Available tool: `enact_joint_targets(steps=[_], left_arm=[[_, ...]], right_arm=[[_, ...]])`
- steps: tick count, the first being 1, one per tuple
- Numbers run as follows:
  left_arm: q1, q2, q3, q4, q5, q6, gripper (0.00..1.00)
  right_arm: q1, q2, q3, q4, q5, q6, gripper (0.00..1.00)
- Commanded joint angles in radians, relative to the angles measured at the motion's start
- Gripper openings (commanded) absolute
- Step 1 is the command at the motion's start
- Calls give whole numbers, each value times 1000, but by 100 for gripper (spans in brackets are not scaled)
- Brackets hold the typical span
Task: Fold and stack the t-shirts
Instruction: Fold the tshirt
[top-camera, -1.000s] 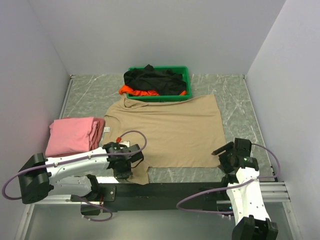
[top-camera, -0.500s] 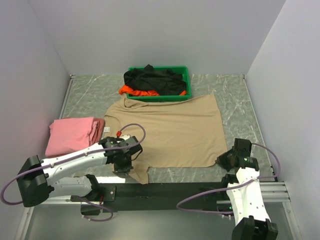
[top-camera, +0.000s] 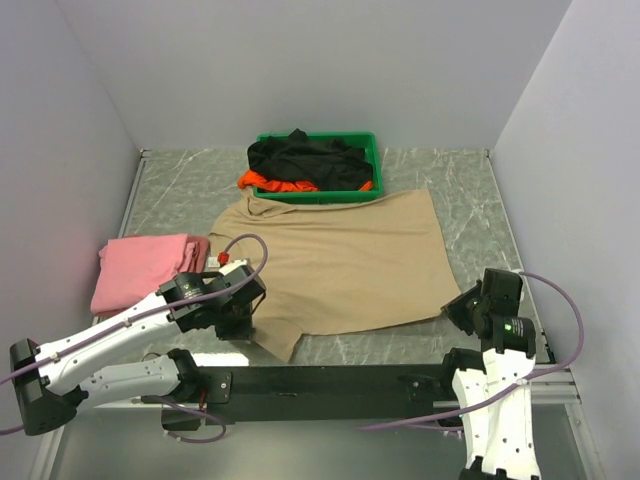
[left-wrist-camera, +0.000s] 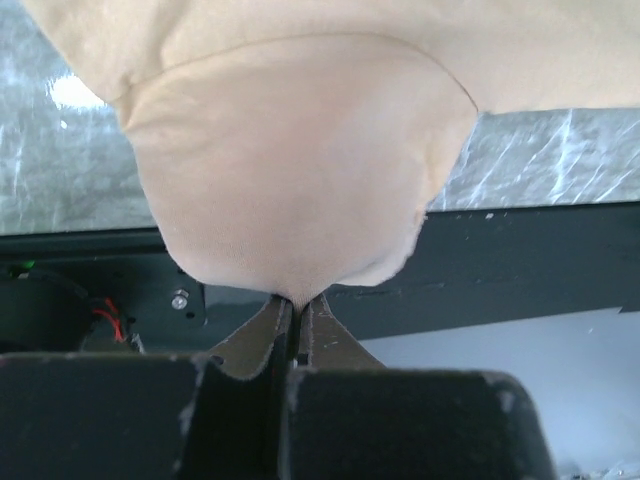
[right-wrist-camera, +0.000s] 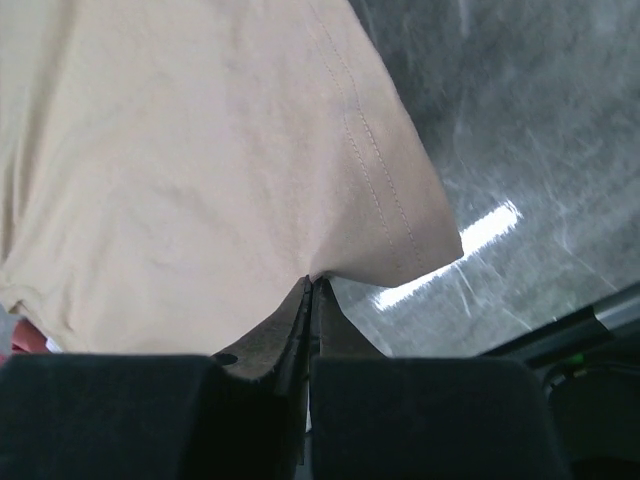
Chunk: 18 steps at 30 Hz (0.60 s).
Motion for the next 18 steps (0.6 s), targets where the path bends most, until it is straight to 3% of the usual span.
enact_joint_targets(steps=[1,9,12,18], left_arm=[[3,-30,41,-68,35,-1,1],[3,-101,123,-113,35,-2,0],[4,-72,115,-41,29,25,1],[30,95,179,7,-117,47,1]], right_arm=[[1,-10,24,-87,2,-22,0],[37,-18,34,-110,-2,-30,0],[37,-39,27,-75,8,-23,0],[35,0,37,2,8,-30,0]])
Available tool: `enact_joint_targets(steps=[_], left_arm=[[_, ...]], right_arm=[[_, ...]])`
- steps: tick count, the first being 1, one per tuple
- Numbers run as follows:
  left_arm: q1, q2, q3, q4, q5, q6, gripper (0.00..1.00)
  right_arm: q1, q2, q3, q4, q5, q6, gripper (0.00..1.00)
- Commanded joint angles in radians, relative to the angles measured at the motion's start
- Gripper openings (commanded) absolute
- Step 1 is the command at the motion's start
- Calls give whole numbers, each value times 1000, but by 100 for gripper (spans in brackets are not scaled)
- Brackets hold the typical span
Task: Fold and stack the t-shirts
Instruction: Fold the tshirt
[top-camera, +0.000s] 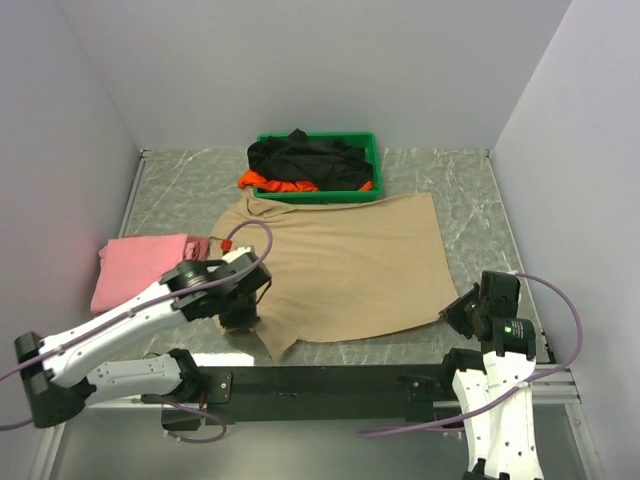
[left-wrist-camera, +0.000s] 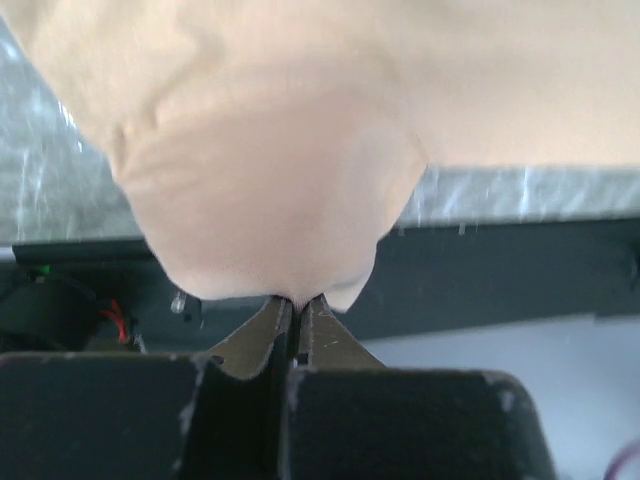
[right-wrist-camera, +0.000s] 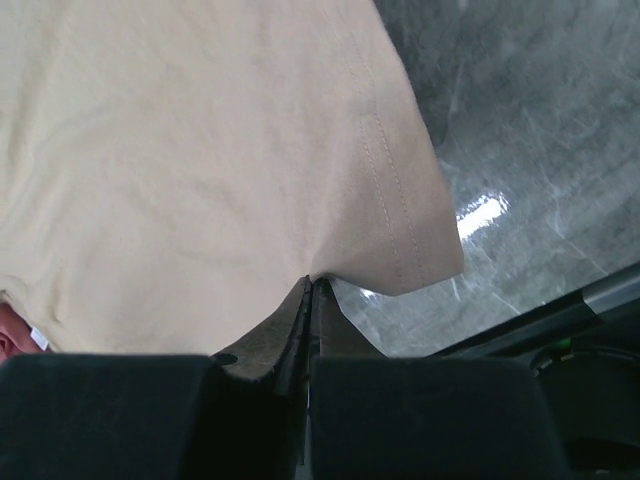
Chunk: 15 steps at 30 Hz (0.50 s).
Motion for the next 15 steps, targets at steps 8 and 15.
enact_joint_targets(steps=[8,15], left_arm=[[196,165,88,178,-157,96,1],[305,244,125,297,-145,169,0]], right_arm=[[6,150,43,261,-34,-24,0],[23,314,80,407,-95,-36,0]])
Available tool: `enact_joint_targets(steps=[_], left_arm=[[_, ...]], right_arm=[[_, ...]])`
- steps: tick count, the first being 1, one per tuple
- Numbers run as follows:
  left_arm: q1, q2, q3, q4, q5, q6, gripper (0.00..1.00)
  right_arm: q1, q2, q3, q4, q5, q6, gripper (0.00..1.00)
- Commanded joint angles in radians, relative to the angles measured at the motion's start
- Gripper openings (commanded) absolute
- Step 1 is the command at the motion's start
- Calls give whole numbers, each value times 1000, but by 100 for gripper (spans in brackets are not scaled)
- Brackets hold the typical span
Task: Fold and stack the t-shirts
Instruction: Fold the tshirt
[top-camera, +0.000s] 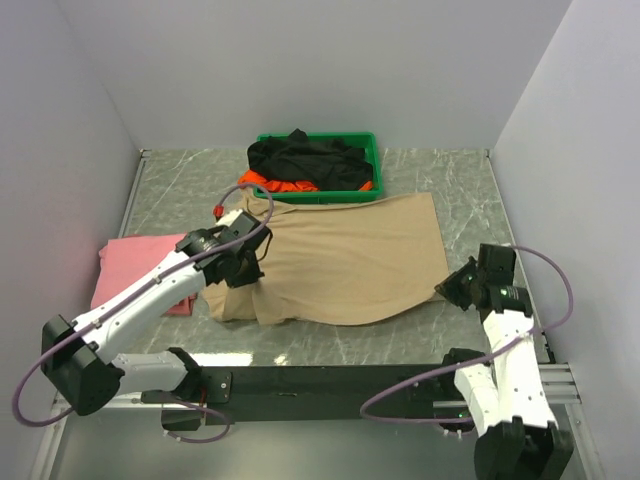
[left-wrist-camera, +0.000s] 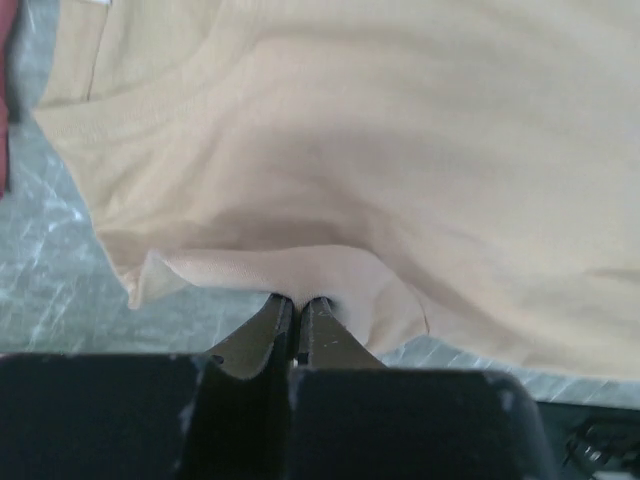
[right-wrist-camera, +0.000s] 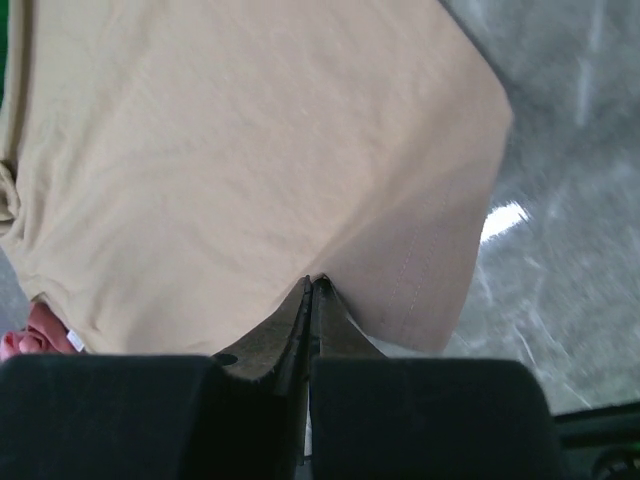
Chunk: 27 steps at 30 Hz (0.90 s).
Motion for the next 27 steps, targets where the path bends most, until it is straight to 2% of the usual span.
enact_joint_targets(steps=[1,4,7,17,23,27], left_arm=[[55,48,81,84,-16,66,1],[80,93,115,98,-64,73,1],[140,125,141,141,-50,100,1],[238,280,236,256,-62,151,1],[282,421,282,305,-56,165,1],[327,533,323,340,-36,169,1]], right_arm=[[23,68,59,150,-24,-22,0],[31,133,82,182,8,-34,0],[43,202,134,208,25,-48,0],[71,429,239,310,58,-74,0],[81,584,314,365,85,-94,0],[84,732,394,339,125,-132,0]])
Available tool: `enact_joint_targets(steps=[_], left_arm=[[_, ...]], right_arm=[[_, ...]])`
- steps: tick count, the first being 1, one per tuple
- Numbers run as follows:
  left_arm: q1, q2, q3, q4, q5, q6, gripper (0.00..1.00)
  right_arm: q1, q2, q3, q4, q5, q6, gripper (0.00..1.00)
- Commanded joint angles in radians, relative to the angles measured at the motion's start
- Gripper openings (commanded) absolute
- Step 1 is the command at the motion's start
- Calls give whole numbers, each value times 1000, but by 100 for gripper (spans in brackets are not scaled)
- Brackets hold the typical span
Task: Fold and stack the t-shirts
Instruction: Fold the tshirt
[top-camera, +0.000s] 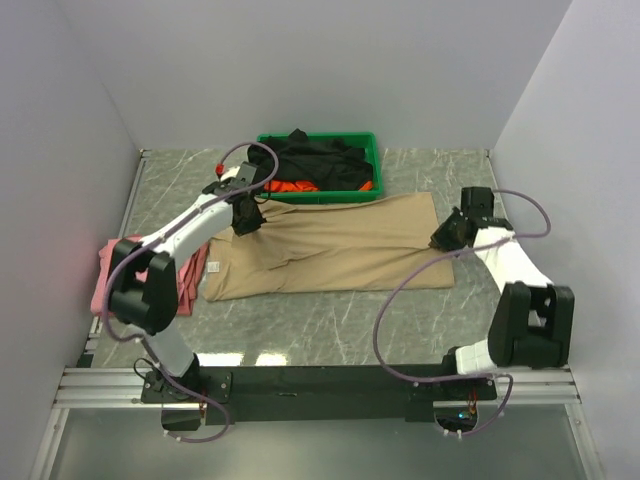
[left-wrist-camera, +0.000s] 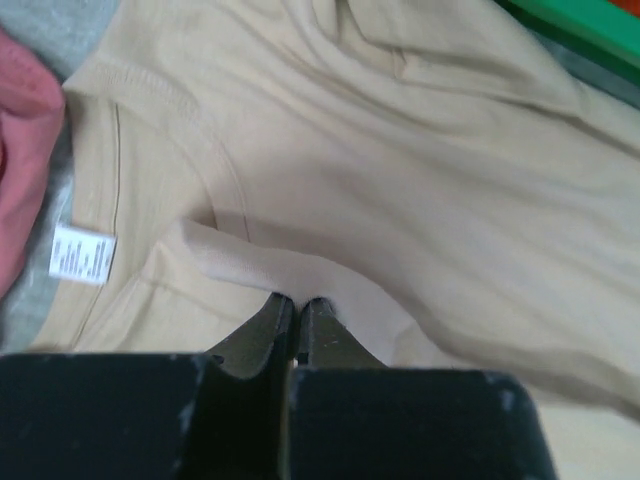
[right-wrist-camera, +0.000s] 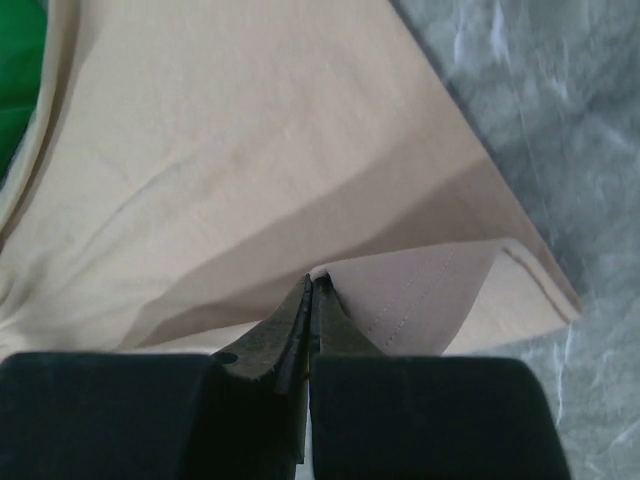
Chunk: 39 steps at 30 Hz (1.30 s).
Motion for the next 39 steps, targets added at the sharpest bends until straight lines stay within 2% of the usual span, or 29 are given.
enact_joint_targets(steps=[1,2,3,4,5,6,7,8,9,12,15,18,23,27,31,36,38,39], left_arm=[[43,68,77,62,15,27,1],[48,88,92,59,27,30,9],[51,124,108,59,26,31,33],[56,141,131,59,18,36,46],[57,157,144,55,12,36,63],[62,180,154,53,9,37,84],[70,189,170,47,8,37,95],[74,195,175,44,6,30,99],[77,200,177,41,8,25,99],[85,165,149,10,0,-3,99],[85,49,27,-7,-2,-61,99],[85,-104,-181,-46,-40,-150,99],[87,-297,-397,-117,-26,-271,99],[100,-381,-570,-61,32,-306,99],[129,-365,-622,4,53,-306,98],[166,-296,-629,67,86,-299,82],[166,-280,-636,85,93,-293,71],[166,-270,-638,88,92,-297,61]], right_arm=[[10,104,107,29,58,-56,0],[10,150,118,37,52,-57,0],[14,175,124,49,44,-69,7],[12,201,150,49,47,-74,14],[14,224,173,38,47,-79,23],[14,268,193,26,56,-99,37],[17,284,222,11,62,-103,43],[17,301,233,3,72,-105,49],[17,301,236,1,90,-106,59],[23,251,215,-12,153,-99,73],[27,166,151,-23,199,-90,76],[26,56,42,-22,219,-62,77],[12,-79,-127,-29,253,-36,79],[-11,-90,-221,36,206,-14,77],[-16,-43,-227,81,178,-11,74],[-32,26,-233,109,217,-2,70],[-48,39,-242,126,185,-2,69],[-54,48,-244,130,181,1,68]])
